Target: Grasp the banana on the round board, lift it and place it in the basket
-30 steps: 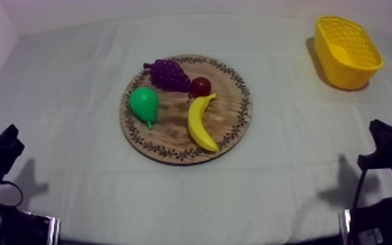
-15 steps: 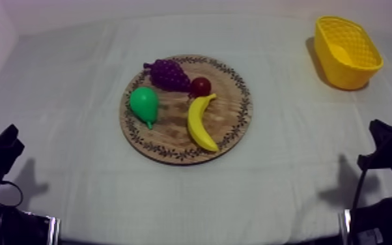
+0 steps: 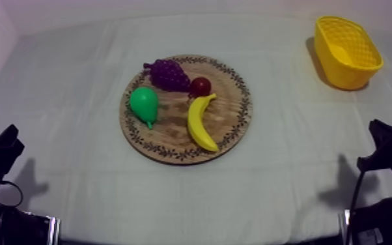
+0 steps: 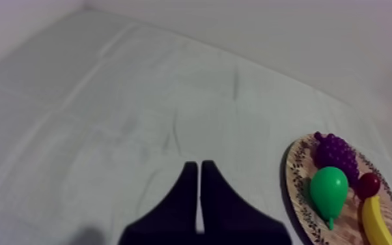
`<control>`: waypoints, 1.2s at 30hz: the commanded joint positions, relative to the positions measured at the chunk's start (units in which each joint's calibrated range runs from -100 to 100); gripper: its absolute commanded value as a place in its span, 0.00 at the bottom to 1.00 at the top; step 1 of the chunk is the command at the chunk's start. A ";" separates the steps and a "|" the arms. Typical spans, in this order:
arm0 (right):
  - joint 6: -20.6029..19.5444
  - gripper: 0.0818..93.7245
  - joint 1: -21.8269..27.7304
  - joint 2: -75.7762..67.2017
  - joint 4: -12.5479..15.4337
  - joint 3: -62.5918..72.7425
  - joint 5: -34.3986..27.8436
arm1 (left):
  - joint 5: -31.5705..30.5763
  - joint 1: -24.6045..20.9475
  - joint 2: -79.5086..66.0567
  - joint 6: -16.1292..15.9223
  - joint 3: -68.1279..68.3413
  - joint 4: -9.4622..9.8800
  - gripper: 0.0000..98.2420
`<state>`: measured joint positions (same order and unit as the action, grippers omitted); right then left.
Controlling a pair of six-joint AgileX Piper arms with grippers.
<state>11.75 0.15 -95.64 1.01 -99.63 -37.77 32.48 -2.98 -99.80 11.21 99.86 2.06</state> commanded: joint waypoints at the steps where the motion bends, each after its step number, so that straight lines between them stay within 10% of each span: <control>1: -0.87 0.00 -0.10 -0.03 -0.01 -0.04 0.11 | 0.02 -0.03 -0.03 0.00 0.03 0.01 0.00; 25: -2.43 0.00 -0.28 -0.03 -0.45 0.33 -2.63 | 0.02 -0.03 -0.03 0.00 0.03 0.01 0.00; 36: -9.33 0.01 -8.94 8.65 -4.69 11.68 -4.13 | 0.02 -0.03 -0.03 0.00 0.03 0.01 0.00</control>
<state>3.98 -6.25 -90.26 -3.15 -91.88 -41.43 32.48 -2.98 -99.80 11.21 99.86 2.06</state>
